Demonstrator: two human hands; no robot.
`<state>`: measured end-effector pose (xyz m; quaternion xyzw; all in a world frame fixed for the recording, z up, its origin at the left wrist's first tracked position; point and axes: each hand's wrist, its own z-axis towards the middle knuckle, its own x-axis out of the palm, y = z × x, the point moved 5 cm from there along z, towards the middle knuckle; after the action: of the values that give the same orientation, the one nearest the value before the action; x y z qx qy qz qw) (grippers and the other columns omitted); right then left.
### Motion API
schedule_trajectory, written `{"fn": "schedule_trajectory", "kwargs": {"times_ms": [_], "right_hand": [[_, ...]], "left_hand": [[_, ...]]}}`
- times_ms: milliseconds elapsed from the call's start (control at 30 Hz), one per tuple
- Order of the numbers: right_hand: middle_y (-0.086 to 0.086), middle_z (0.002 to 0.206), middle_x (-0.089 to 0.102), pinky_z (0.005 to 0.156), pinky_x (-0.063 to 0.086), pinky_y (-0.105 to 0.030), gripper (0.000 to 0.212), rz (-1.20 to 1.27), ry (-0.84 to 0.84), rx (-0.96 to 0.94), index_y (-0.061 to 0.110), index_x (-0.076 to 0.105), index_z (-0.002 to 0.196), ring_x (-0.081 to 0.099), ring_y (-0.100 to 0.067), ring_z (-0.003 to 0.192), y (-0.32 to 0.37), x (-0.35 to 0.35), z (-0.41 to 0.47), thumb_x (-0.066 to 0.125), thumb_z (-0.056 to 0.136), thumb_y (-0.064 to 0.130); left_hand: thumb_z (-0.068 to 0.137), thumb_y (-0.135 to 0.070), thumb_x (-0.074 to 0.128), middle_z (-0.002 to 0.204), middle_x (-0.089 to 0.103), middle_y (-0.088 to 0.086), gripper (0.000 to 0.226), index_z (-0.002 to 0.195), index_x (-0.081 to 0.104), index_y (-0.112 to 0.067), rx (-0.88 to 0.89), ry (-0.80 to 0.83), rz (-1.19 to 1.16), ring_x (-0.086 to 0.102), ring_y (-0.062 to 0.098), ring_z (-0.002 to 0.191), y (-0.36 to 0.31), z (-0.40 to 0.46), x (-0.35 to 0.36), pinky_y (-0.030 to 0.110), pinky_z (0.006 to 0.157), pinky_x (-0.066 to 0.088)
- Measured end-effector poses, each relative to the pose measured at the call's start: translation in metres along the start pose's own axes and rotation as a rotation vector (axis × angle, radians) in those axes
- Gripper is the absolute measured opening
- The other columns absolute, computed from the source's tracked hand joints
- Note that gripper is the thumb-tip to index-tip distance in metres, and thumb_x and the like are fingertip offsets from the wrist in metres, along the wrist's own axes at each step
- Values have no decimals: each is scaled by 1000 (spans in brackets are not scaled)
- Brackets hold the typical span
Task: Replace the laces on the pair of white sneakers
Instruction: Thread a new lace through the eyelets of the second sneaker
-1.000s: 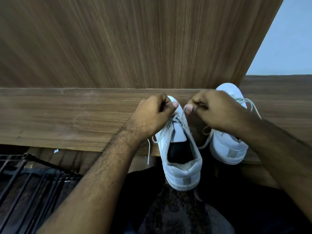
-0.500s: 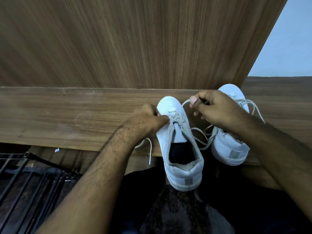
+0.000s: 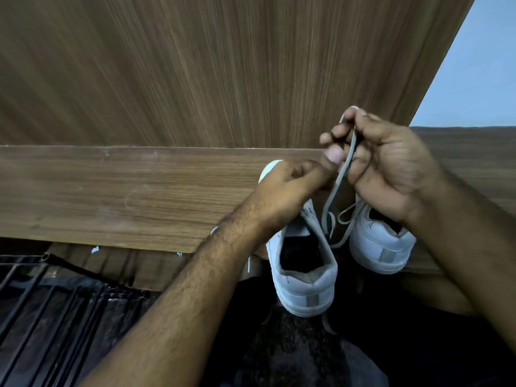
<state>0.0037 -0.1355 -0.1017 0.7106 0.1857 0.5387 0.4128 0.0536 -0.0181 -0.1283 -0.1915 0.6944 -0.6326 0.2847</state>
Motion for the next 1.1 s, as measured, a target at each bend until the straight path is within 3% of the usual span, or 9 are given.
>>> {"fn": "schedule_trajectory", "kwargs": {"times_ms": [100,200,367,500,600,700,833,900,1100], "right_hand": [[2,77,63,79,56,-29,17,144,11,-18,18,54,96,70,-15,84,2,5,1,41,106,19],[4,71,58,60,53,-23,18,117,-54,-82,18,56,96,61,-8,62,6,0,3,41,106,17],[6,62,53,36,27,-16,19,-640,-359,-208,23,65,90,37,-3,43,16,-39,9,51,103,24],[10,70,69,67,48,-24,19,-1421,-253,-224,27,71,83,67,-5,72,11,-51,18,58,94,35],[3,76,65,68,40,-26,21,-1802,-225,-219,23,71,88,64,-21,80,5,-48,17,59,94,39],[-14,109,59,86,47,-38,35,-1994,-181,-148,13,66,119,56,-34,106,-5,-40,17,57,96,38],[1,110,60,89,47,-34,30,-1615,9,-422,23,64,126,59,-17,103,-10,-4,5,53,101,34],[10,100,67,81,51,-27,26,-1358,156,-350,26,65,123,65,-6,88,-23,13,-1,53,101,34],[8,80,70,71,51,-29,11,-1491,81,-331,31,71,100,66,-9,76,-27,6,3,61,97,33]], "left_hand": [[93,-32,69,102,74,24,41,109,68,6,-23,88,-44,69,45,104,4,-2,11,54,102,51],[100,-14,60,68,65,12,29,101,60,14,-1,45,-93,62,30,66,-2,0,9,33,68,53],[97,-30,63,53,41,-1,30,78,65,-7,59,-203,-158,37,6,47,-6,-1,-39,16,47,36],[92,-32,71,54,51,-5,42,83,65,8,80,-359,43,40,1,46,3,-2,-63,15,48,36],[91,-31,73,62,54,3,35,76,66,0,71,-393,103,38,0,44,6,-1,-67,14,45,34],[98,-27,65,52,47,-9,29,73,64,-11,1,-316,134,36,1,43,11,0,-59,14,42,31],[102,-26,58,60,50,-8,19,85,59,-18,-19,-270,212,42,9,56,16,6,-44,26,57,38],[102,-21,56,66,56,-5,13,89,54,-19,-15,-290,185,46,8,58,16,7,-41,27,58,39],[101,-11,51,67,62,-3,14,92,51,-22,-136,-276,103,46,-1,44,15,1,-43,15,39,31]]}}
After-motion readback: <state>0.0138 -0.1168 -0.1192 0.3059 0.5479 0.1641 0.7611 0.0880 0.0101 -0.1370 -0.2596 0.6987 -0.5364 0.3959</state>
